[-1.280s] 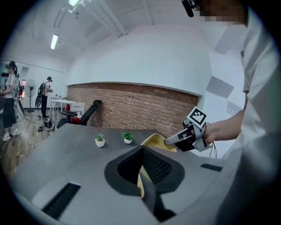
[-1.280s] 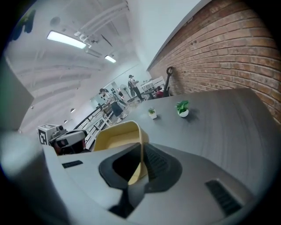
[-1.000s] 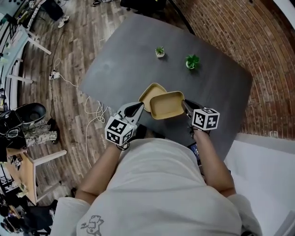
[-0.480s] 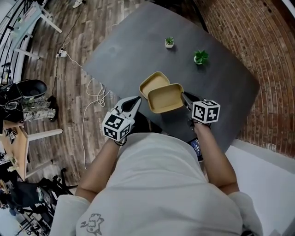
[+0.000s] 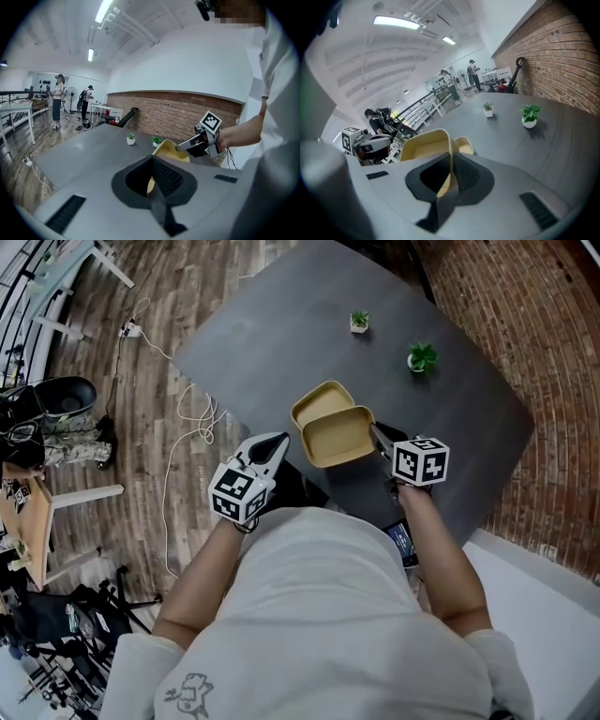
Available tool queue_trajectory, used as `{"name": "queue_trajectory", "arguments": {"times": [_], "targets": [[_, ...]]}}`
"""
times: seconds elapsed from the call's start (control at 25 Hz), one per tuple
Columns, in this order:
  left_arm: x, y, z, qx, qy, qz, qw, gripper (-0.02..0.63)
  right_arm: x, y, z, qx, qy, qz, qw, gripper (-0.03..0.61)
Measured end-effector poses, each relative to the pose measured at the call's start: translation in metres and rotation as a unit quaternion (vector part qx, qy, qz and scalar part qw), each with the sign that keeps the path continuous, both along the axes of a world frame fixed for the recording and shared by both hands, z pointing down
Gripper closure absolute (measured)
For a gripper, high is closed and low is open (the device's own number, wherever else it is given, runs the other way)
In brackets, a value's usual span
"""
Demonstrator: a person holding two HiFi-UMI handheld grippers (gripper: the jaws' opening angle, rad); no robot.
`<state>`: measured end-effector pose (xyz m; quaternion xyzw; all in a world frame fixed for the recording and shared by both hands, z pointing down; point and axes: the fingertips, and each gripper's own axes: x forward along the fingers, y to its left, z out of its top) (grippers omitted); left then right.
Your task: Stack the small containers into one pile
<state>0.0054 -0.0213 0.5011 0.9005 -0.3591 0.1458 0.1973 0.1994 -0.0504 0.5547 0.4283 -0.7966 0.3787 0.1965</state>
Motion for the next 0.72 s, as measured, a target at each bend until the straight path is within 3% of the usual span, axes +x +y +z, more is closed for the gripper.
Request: {"name": "queue_trajectory", "arguments": {"times": [0.72], "targets": [[-0.028,-0.019,0.035,-0.049,0.005,-0.007,0.9988,0.603,-0.031,-0.043,0.036,-0.035,0.047,-0.062,0.996,0.551]]}}
